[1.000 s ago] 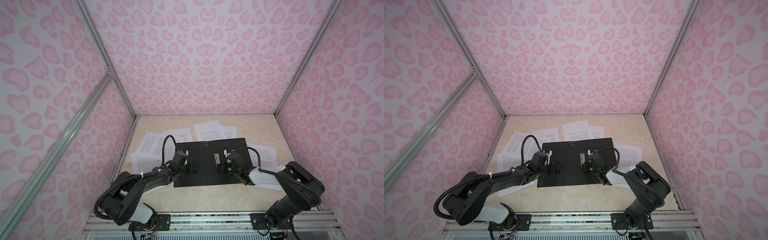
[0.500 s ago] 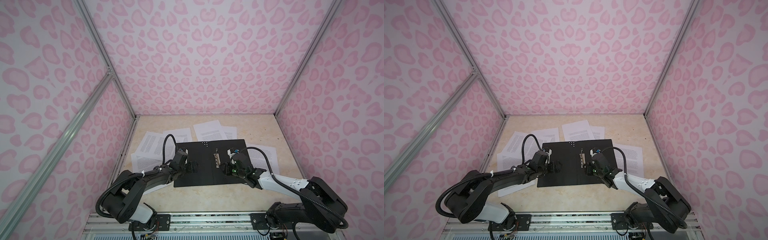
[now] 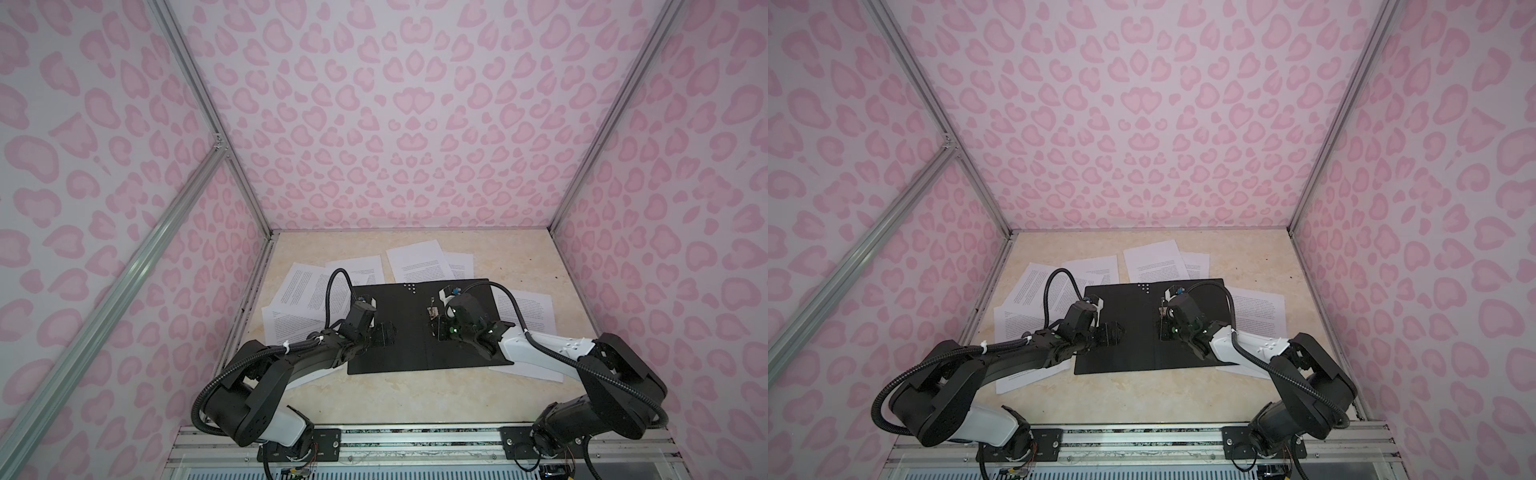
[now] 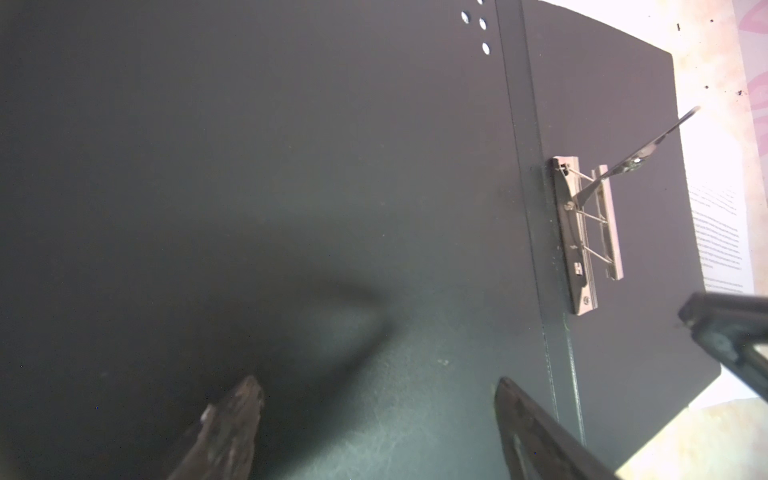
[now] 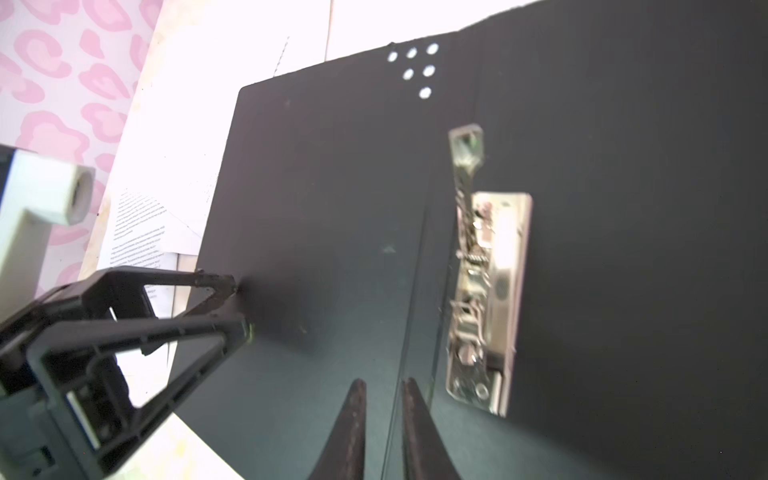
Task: Put the files into the folder
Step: 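Lift the metal clip's lever with the right gripper while the left gripper holds the folder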
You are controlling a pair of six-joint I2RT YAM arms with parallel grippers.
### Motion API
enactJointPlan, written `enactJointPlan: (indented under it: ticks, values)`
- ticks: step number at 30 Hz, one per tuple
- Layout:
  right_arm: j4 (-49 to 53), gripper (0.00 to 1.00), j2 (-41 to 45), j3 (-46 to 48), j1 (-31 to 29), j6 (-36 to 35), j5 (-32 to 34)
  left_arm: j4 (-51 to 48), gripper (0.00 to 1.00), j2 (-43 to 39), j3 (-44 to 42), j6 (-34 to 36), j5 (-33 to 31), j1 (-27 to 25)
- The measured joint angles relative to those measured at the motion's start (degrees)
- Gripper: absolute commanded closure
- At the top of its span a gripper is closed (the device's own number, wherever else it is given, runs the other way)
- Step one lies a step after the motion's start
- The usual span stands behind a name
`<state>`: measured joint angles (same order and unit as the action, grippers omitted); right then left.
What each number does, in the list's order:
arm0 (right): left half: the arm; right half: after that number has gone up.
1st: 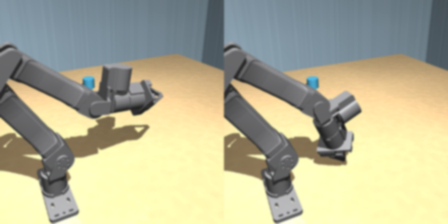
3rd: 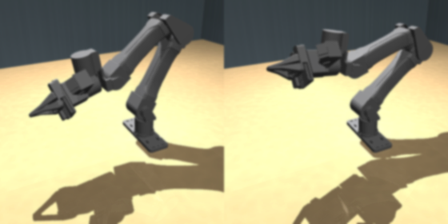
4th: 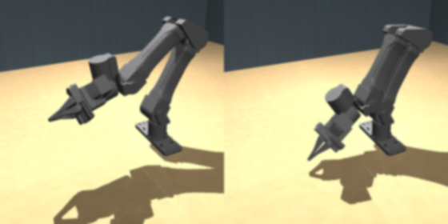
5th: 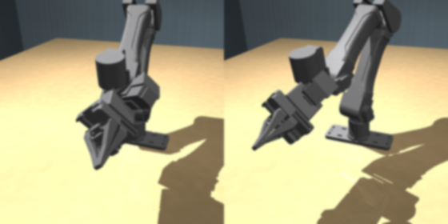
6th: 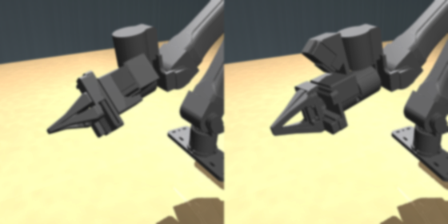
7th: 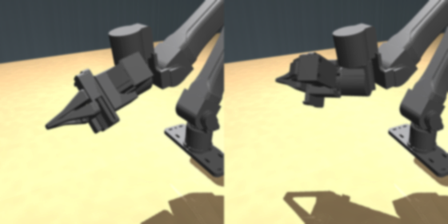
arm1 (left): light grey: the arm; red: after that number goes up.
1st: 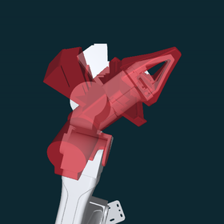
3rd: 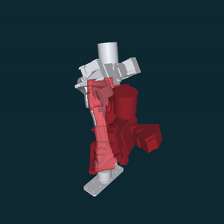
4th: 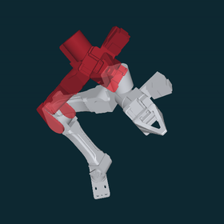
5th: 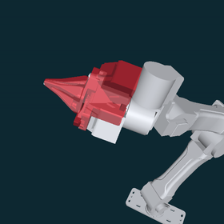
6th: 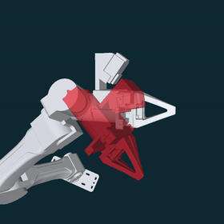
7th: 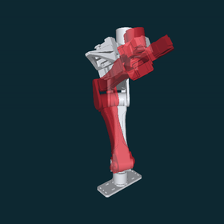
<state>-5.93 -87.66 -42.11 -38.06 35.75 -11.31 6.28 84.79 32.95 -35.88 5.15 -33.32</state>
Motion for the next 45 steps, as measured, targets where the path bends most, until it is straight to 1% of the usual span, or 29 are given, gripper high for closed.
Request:
enactJointPlan:
  ticks: [2, 7, 9, 16, 19, 21, 24, 27, 30, 32, 35, 38, 40, 43, 45]
  values:
    - [0.85, 0.89, -2.54, -2.40, 1.51, -0.81, -0.50, 0.00, 0.10, 0.00, 0.00, 0.00, 0.00, 0.00]
    - [5.03, 0.92, -8.44, -9.29, 3.04, -4.17, -0.31, 0.00, 0.10, 0.00, 0.00, 0.00, 0.00, 0.00]
    - [5.73, 0.93, -10.64, -11.74, 3.72, -5.49, -1.36, 0.00, 0.10, 0.00, 0.00, 0.00, 0.00, 0.00]
    - [8.61, 0.94, -17.35, -19.34, 7.02, -8.83, -1.22, -0.07, 0.10, 0.00, 0.04, 0.00, 0.00, 0.00]
    - [8.57, 0.93, -19.50, -20.41, 8.76, -10.03, -4.59, -0.07, 0.10, -0.02, 0.07, 0.02, 0.00, 0.00]
    - [8.90, 0.89, -19.71, -21.00, 9.20, -10.91, -6.36, -0.09, 0.10, 0.00, 0.11, 0.02, 0.00, 0.00]
    - [9.18, 0.79, -18.78, -22.14, 9.27, -12.48, -7.17, -0.26, 0.10, 0.11, 0.28, 0.02, 0.00, 0.00]
    - [9.68, 0.68, -15.41, -22.40, 9.38, -13.29, -8.13, -0.35, 0.10, 0.17, 0.37, 0.02, 0.02, 0.00]
    - [10.19, 0.62, -10.64, -21.49, 9.33, -13.90, -8.17, -0.39, 0.10, 0.22, 0.42, 0.07, 0.15, 0.00]
    - [10.05, 0.55, -6.93, -18.82, 9.33, -13.84, -8.00, -0.39, 0.10, 0.09, 0.42, 0.28, 0.44, 0.00]
    - [9.64, 0.46, -1.92, -12.31, 9.16, -12.81, -7.37, -1.03, 0.10, -0.94, 0.13, 0.96, 1.53, 0.13]
    - [9.46, 0.40, 3.30, -5.79, 8.44, -11.72, -5.92, -3.85, 0.10, -4.50, -1.07, 1.14, 3.15, -0.02]
    - [9.22, 0.38, 5.73, -2.91, 7.63, -11.08, -5.20, -4.90, 0.09, -8.55, -1.95, 1.73, 4.07, -0.02]
    - [9.33, 0.35, 8.20, -0.76, 6.03, -10.78, -4.11, -4.94, 0.09, -15.87, -3.37, 2.12, 4.00, -0.04]
    - [9.64, 0.33, 9.44, -0.48, 4.48, -10.84, -3.13, -6.78, 0.08, -21.66, -4.57, 1.33, 2.93, -0.02]
